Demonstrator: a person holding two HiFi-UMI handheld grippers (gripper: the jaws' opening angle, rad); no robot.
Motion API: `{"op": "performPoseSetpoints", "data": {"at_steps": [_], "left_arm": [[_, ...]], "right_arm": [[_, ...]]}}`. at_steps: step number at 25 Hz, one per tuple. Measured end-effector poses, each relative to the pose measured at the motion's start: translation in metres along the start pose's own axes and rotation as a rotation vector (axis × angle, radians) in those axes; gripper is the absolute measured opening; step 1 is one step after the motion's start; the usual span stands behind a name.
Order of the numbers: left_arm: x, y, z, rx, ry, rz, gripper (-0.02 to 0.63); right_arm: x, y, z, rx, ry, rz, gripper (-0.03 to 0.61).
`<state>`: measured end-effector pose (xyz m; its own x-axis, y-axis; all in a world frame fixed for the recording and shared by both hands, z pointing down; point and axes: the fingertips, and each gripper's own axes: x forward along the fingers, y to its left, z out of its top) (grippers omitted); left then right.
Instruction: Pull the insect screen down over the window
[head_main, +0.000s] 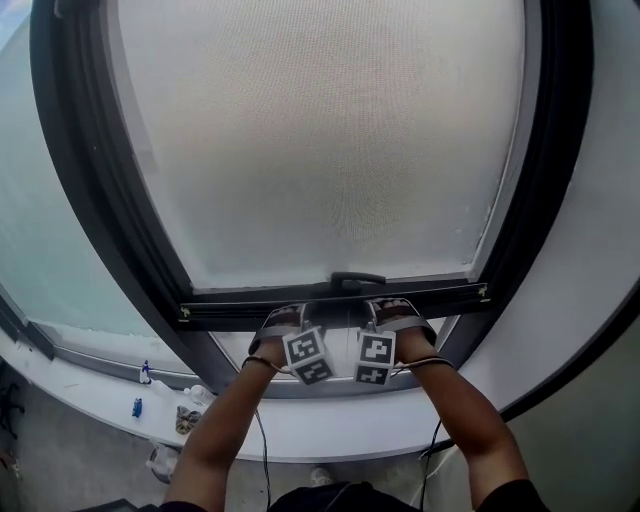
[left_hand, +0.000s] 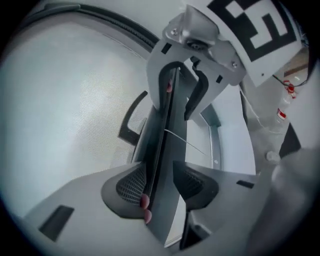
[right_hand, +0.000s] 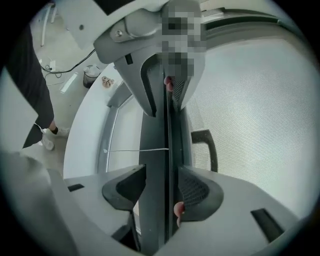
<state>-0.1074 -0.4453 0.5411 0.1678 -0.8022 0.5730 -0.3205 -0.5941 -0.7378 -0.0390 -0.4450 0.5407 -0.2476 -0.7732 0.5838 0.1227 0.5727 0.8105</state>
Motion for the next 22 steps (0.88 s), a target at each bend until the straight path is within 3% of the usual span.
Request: {"op": "performPoseSetpoints", "data": {"at_steps": [5, 9, 13, 19, 22], "left_arm": [[-0.048, 0.031, 0.024, -0.236, -0.176, 0.056, 0.152], [-0.098, 0.047, 0.043, -0.366, -0.298, 0.203, 0.150], [-0.137, 0.041, 0.046, -0.472, -0.370, 0.268, 0.144], [-0.197, 0.028, 0.045, -0.684, -0.467, 0.385, 0.024], [-0.220, 0.020, 0.046, -0.753, -0.481, 0.415, 0.003]], "right_arm": [[-0.038, -0.031, 0.007, 0.111, -0.085, -0.118, 0.199], [-0.083, -0.049, 0.016, 0.251, -0.183, -0.224, 0.199], [-0.128, -0.056, 0.025, 0.431, -0.317, -0.308, 0.198], [-0.191, -0.046, 0.018, 0.688, -0.475, -0.451, 0.042], [-0.215, -0.037, 0.018, 0.768, -0.521, -0.485, 0.005]]}}
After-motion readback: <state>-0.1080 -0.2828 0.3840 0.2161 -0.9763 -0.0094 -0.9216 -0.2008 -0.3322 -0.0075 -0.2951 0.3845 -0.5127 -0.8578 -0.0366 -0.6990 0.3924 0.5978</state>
